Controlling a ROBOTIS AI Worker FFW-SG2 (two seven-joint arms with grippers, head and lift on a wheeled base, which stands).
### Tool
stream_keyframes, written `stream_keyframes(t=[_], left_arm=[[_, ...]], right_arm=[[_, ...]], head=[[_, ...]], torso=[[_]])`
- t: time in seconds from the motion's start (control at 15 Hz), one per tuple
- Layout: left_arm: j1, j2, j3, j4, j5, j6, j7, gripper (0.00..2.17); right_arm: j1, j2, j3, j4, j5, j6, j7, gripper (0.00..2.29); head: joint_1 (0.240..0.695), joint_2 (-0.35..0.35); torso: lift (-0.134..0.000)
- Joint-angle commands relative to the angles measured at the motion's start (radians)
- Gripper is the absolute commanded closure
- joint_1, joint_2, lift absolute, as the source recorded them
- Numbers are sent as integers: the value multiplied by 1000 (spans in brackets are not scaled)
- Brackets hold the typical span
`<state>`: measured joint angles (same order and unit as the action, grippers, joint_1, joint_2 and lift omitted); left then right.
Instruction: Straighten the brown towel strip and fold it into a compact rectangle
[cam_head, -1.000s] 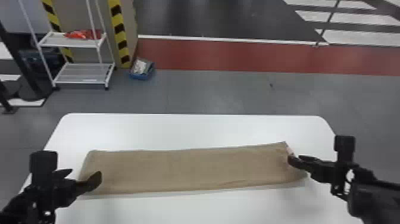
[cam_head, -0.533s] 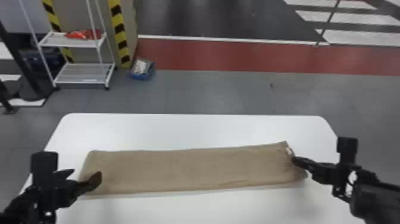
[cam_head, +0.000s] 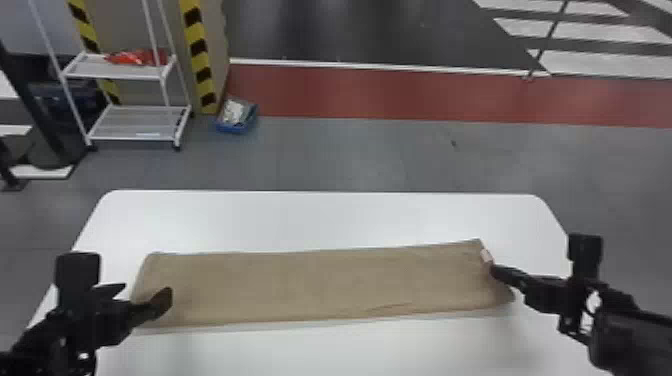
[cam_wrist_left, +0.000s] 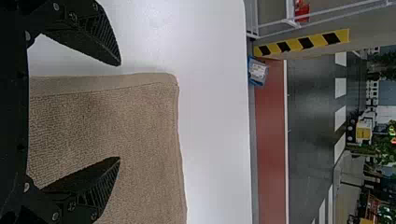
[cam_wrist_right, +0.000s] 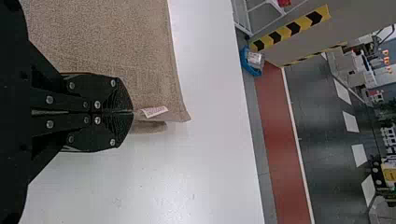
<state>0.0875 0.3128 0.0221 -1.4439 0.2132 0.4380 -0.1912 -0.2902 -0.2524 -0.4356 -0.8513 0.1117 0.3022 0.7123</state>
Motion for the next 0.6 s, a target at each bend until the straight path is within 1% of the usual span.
stream_keyframes(t=[0.0, 0.13, 0.27, 0.33, 0.47, 0.53], left_arm=[[-35, 2, -21, 46, -2, 0, -1, 232], [-40, 0, -25, 53, -17, -6, -2, 613], [-40, -1, -25, 50, -17, -15, -1, 1028], [-40, 0, -25, 48, -17, -12, -2, 1085], [-40, 0, -25, 46, -17, -12, -2, 1089], [-38, 0, -25, 45, -17, -12, -2, 1214]], right_arm=[[0, -2, -2, 0, -1, -5, 7, 1180], [0, -7, -5, 0, -1, -8, 9, 1180], [0, -11, -5, 0, -1, -8, 9, 1180], [0, -13, -6, 0, -1, -8, 9, 1180], [0, -15, -9, 0, -1, -8, 9, 1180], [0, -13, -9, 0, -1, -8, 10, 1180]], head=[[695, -96], [695, -98], [695, -102], [695, -104], [695, -107], [695, -109]], torso=[[0], [0], [0], [0], [0], [0]])
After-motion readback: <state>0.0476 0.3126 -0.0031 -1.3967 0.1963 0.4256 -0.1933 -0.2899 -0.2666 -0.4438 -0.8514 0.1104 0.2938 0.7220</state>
